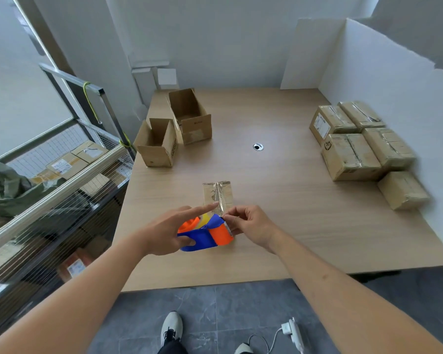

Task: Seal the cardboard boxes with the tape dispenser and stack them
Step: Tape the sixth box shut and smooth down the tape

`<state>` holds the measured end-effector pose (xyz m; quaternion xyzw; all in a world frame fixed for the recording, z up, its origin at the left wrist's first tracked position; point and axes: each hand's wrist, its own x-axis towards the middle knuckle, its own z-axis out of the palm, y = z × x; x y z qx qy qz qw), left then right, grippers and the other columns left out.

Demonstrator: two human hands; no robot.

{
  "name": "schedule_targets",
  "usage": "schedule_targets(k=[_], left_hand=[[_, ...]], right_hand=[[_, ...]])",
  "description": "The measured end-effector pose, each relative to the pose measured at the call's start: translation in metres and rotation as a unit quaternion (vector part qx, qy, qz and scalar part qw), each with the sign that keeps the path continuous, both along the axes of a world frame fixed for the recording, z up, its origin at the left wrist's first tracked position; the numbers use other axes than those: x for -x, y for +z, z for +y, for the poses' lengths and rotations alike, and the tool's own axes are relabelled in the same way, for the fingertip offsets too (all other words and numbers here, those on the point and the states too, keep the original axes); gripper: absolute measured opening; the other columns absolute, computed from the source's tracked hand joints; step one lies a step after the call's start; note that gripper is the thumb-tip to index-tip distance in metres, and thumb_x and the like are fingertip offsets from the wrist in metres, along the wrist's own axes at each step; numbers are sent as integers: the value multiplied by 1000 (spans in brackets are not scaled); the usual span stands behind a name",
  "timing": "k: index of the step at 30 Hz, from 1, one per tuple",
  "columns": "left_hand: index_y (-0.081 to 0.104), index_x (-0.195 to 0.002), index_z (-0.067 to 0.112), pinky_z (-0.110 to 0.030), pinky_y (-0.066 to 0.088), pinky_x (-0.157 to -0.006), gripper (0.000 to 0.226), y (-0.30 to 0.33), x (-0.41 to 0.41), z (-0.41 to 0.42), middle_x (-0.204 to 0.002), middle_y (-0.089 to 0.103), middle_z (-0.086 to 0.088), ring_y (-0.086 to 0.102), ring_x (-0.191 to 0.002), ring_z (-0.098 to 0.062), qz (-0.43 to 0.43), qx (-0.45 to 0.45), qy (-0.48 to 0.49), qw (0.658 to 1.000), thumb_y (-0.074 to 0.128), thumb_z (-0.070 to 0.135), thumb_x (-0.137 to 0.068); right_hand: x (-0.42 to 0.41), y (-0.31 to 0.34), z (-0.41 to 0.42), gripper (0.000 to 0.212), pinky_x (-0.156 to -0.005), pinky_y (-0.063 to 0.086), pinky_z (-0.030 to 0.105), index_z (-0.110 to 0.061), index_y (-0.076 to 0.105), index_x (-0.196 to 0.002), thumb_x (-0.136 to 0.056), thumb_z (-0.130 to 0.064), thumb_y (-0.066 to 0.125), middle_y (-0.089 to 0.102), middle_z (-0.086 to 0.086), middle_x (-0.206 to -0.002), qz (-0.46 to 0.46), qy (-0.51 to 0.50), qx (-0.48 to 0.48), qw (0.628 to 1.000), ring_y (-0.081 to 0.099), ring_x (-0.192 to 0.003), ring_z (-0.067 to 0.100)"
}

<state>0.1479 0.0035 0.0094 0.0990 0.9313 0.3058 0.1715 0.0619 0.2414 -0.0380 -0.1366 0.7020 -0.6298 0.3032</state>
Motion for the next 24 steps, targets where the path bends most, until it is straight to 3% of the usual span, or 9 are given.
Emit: schedule_targets(k=[3,6,10,17,20,22,24], left_hand=[[11,-146,73,-48,47,-99,106,4,-1,-3,-127,53,9,51,-116,-20,5,5,4,1000,71,7,-89],[12,-146,72,-45,47,-99,106,8,0,-7,-128,52,10,51,-116,-18,11,4,9,1000,72,7,-88],[10,-146,72,-44,47,-97,106,13,7,-7,-126,52,12,50,-114,-16,25,14,1,1000,72,8,-88],[13,-145,74,-44,45,-104,104,24,19,-11,-137,50,12,48,-125,-16,27,-1,6,1000,73,9,-89],[15,-144,74,-43,43,-106,101,26,23,-14,-142,48,14,46,-129,-13,20,-9,4,1000,73,11,-90],[19,-144,74,-44,44,-104,96,27,27,-16,-136,51,15,49,-123,-13,16,7,-11,1000,72,15,-91],[23,-142,75,-45,45,-102,90,28,31,-18,-129,51,17,50,-116,-11,6,28,-33,999,71,17,-92]], right_hand=[[3,9,3,21,-72,60,28,2,73,-108,-100,-15,63,74,9,-88,-17,17,0,1000,71,-78,18],[7,14,7,19,-85,61,40,-7,76,-110,-92,-11,74,77,19,-96,-8,34,1,999,73,-85,27],[12,21,4,23,-73,58,28,1,76,-108,-85,-1,78,77,16,-87,15,7,18,1000,72,-75,19],[24,36,-1,17,-71,57,25,1,76,-97,-83,11,74,77,8,-84,64,-5,23,998,71,-76,13],[33,43,-1,14,-72,60,31,-5,78,-93,-85,7,76,75,12,-85,106,10,-13,994,69,-77,18],[38,49,-2,22,-74,62,35,-13,77,-87,-87,9,72,74,4,-79,148,34,-71,986,71,-75,17],[42,55,-4,27,-75,63,35,-11,76,-88,-87,13,63,72,3,-80,206,69,-130,967,73,-76,19]])
